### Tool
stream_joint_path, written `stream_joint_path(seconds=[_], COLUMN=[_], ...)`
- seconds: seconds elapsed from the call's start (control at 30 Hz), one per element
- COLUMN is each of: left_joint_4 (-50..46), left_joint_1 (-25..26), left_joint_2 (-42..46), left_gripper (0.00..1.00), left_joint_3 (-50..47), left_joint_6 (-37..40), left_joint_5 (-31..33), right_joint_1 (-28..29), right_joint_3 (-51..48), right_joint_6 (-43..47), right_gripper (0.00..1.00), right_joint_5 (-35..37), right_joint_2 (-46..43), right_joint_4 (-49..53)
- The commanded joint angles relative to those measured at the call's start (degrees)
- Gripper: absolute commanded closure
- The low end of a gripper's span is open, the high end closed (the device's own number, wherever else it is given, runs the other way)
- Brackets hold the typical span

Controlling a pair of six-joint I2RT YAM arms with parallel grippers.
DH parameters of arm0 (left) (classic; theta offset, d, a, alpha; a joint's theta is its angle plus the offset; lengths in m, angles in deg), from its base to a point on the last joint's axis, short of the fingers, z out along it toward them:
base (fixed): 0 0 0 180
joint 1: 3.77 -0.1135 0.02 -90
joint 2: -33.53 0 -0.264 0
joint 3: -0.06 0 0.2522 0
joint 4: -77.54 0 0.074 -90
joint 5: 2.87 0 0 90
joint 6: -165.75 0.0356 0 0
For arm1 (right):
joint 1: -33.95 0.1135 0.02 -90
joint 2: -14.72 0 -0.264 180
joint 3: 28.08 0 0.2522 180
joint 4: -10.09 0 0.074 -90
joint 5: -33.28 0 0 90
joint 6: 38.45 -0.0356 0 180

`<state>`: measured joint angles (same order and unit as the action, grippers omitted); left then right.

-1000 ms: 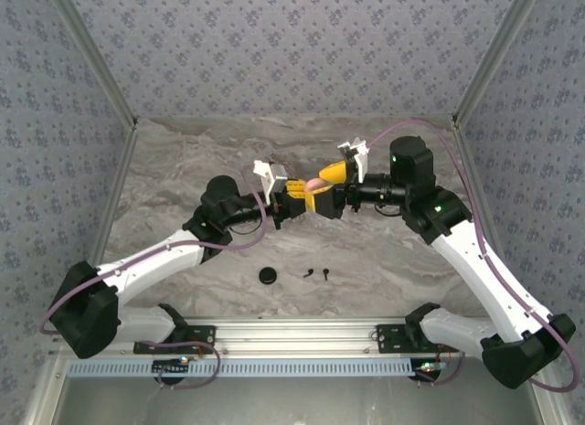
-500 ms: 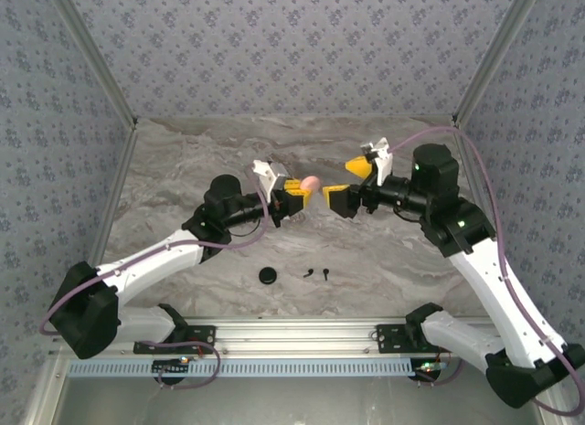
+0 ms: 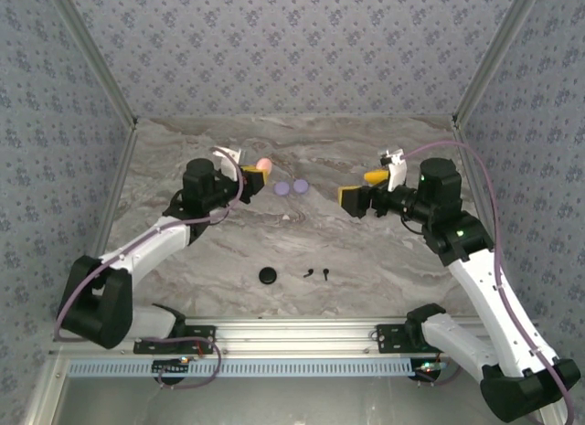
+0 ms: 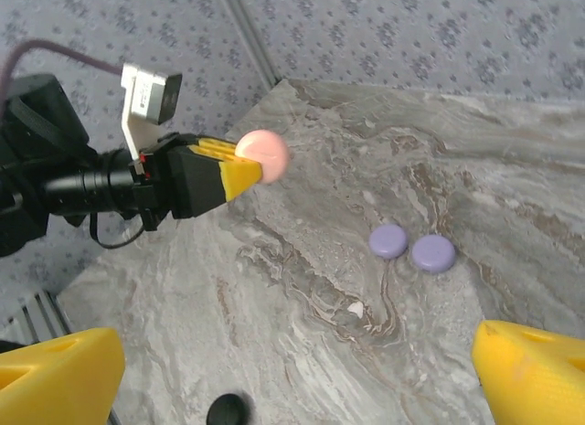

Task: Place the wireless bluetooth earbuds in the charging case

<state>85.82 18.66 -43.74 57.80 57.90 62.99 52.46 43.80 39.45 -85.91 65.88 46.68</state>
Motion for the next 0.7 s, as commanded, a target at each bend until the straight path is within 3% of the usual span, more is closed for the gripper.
stream_joint_path(seconds=[0.0, 0.57, 0.67], left_joint_4=[-1.9, -8.6, -9.3], left_joint_1=[-2.6, -4.6, -4.6], left_joint_2=[-3.0, -24.8, -27.8], left_gripper=[1.00, 1.00, 0.96], left_joint_3=[0.9, 12.9, 14.8], left_joint_6=[-3.0, -3.3, -4.0], left_joint_5=[0.3, -0.9, -1.8], right_joint_1=[-1.4, -2.4, -2.4], right_joint_3=[-1.4, -3.4, -3.4], right_joint_6=[-5.7, -4.2, -3.7], right_gripper=[0.00, 0.00, 0.00], right_joint_5=[0.6, 4.0, 4.5], right_joint_2=[0.3, -0.6, -0.9], right_joint_4=[-2.3, 0.6, 1.3])
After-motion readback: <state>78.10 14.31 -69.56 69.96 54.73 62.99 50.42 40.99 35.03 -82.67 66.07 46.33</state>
